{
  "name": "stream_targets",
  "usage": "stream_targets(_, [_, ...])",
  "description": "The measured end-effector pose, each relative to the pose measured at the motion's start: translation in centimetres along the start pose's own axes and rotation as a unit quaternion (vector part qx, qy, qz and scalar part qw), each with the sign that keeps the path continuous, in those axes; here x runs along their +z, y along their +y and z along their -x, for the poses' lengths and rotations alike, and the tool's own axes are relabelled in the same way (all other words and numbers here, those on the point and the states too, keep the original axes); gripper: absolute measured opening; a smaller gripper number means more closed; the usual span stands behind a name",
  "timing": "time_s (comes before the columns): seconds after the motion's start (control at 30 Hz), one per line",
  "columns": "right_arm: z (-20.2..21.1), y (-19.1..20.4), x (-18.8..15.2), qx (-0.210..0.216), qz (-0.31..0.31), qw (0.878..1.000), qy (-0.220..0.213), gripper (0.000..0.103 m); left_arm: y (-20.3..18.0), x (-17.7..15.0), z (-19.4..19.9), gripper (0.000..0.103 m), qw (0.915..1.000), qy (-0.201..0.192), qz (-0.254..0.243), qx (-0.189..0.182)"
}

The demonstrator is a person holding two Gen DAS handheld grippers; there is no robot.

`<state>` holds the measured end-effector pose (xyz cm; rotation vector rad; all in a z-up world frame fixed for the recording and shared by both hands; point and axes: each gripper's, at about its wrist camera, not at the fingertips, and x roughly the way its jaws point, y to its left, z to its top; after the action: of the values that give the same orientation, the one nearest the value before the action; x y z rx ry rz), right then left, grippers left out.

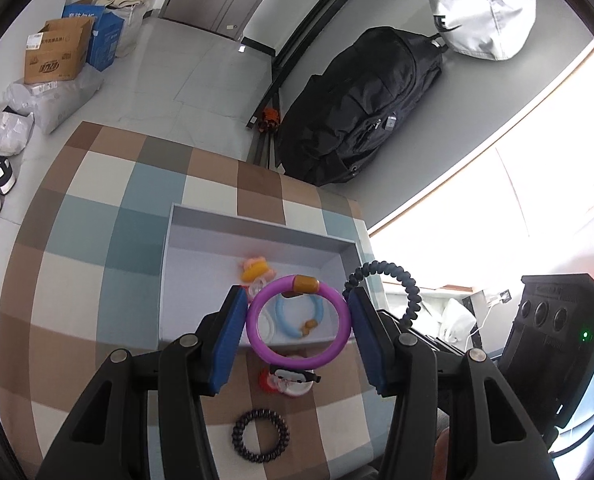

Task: Organize jewelry
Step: 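Carry the purple ring into the grey box with the left gripper while the right drops the bracelet in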

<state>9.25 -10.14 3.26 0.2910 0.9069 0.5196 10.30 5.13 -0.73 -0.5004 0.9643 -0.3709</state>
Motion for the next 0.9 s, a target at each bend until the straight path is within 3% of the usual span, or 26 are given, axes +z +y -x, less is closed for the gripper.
stream_targets(0.4, [-1.9, -0.9, 1.6, -0.008, -0.004, 1.000, 0.009, 0.008, 1.5, 2.1, -2.4, 0.047, 0.9994, 0.010, 0.033, 0.009])
stream_targets(0.9, [-3.1, -2.0, 1.7, -0.014, -0.023, 0.999, 0.029, 0.008, 0.9, 2.3, -3.8, 0.047, 0.9993, 0.025, 0.019, 0.023])
